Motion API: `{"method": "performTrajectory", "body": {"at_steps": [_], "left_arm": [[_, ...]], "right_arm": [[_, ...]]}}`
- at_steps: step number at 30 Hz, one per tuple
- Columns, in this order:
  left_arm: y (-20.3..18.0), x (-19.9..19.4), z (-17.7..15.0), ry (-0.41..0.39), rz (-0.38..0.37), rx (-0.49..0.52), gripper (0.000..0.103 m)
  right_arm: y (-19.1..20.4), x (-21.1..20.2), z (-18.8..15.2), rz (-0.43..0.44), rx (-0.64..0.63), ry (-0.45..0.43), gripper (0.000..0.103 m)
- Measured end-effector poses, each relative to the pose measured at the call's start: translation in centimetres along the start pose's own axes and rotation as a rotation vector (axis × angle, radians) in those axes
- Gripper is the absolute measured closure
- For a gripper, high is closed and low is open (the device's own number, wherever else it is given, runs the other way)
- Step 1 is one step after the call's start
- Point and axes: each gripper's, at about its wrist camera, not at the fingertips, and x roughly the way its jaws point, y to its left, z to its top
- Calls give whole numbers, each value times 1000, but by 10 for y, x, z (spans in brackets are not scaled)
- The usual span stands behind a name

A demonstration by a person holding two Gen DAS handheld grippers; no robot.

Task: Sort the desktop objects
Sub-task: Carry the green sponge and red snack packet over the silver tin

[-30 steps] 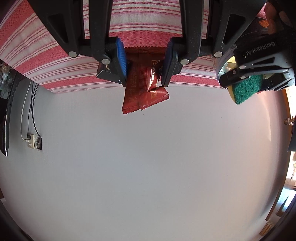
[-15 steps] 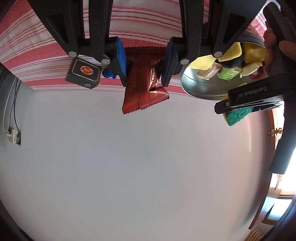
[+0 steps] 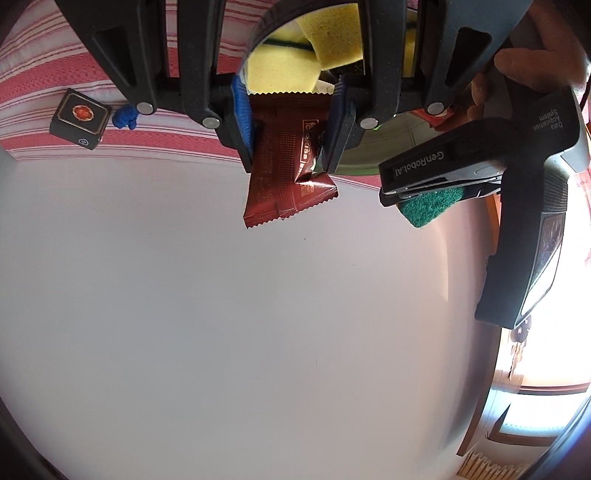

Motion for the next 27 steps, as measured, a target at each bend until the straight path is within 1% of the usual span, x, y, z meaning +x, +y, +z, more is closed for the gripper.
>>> {"method": "performTrajectory", "body": {"at_steps": [5, 8, 14, 19, 24, 27], "left_arm": [[14, 13, -1, 54, 46, -17, 31], [20, 16, -2, 67, 71, -25, 31], [33, 25, -4, 95, 157, 16, 31], [36, 31, -6, 137, 161, 29, 31], [31, 30, -8, 140, 176, 71, 31], [31, 31, -8, 145, 178, 74, 31]], "right_arm": [[11, 17, 9, 15, 7, 3, 65], [13, 29, 14, 15, 22, 16, 65], [11, 48, 21, 17, 73, 42, 65], [17, 65, 19, 13, 64, 94, 65], [22, 75, 18, 3, 59, 144, 64], [21, 82, 18, 5, 62, 173, 64]]}}
